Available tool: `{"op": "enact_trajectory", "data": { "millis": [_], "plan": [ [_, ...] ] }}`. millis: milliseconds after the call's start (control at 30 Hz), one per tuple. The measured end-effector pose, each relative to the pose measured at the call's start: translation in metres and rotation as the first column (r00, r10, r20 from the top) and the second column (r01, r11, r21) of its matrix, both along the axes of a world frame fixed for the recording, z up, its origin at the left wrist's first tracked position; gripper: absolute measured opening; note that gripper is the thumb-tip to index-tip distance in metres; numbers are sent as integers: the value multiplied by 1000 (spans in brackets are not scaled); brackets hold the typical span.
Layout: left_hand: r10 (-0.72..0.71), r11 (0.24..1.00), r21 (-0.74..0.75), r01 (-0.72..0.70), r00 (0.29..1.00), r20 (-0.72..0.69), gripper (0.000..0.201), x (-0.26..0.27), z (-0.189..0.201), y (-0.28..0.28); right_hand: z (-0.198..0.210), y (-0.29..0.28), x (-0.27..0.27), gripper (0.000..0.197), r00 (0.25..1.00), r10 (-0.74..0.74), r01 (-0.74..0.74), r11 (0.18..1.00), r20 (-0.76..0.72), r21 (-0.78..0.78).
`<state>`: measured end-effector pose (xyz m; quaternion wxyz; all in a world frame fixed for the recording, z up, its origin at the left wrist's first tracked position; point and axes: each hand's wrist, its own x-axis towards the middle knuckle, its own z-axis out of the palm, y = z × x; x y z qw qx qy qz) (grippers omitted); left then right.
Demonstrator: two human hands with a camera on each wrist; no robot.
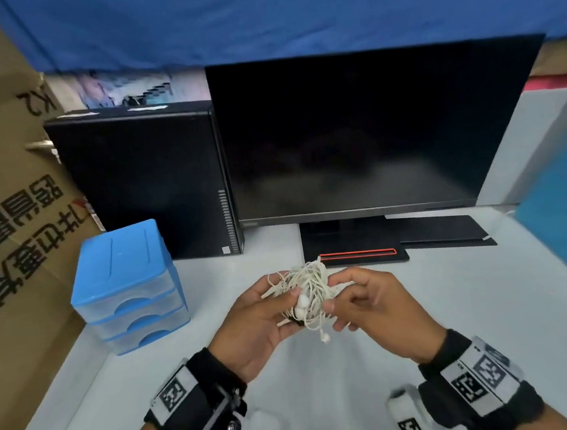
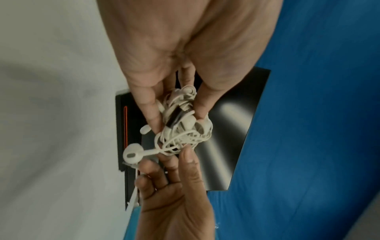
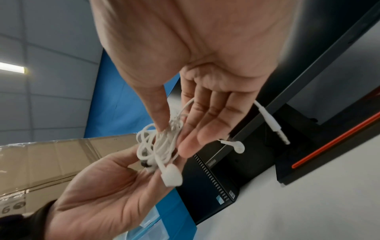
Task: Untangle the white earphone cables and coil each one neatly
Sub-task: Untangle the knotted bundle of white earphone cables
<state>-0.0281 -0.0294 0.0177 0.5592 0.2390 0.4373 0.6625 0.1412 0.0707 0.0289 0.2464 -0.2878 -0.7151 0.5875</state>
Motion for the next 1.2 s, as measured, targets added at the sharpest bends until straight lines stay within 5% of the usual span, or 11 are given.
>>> {"op": "enact_trajectory", "data": {
  "millis": [167, 333, 400, 533, 767, 1033, 1200],
  "plan": [
    [149, 988, 71, -137, 967, -208, 37, -4, 3, -2, -2, -9, -2, 51, 997, 65, -66, 997, -33, -30],
    [120, 990, 104, -96, 959, -256, 22, 13, 5, -1, 1, -20, 1, 23, 995, -16, 23, 997, -94, 79],
    [82, 995, 67, -70, 980, -181, 17, 16, 4, 1, 4, -19, 4, 28, 996, -14, 22, 996, -88, 83],
    [34, 999, 14, -35, 997, 70, 38, 13, 8, 2, 13, -15, 12, 44, 999, -7, 11, 997, -50, 70],
    [36, 999, -43, -27, 973, 228, 38, 11, 12, 1, 13, -2, 17, 10, 997, -68, 66, 993, 20, 98],
    [67, 977, -210, 27, 900, 431, 31, 0, 15, 5, 7, 25, 25, 11, 983, -151, 141, 985, 102, 96],
    [59, 976, -210, 53, 867, 495, 36, -4, 14, 5, 7, 35, 33, 11, 983, -67, 58, 997, 170, 58]
  ]
}}
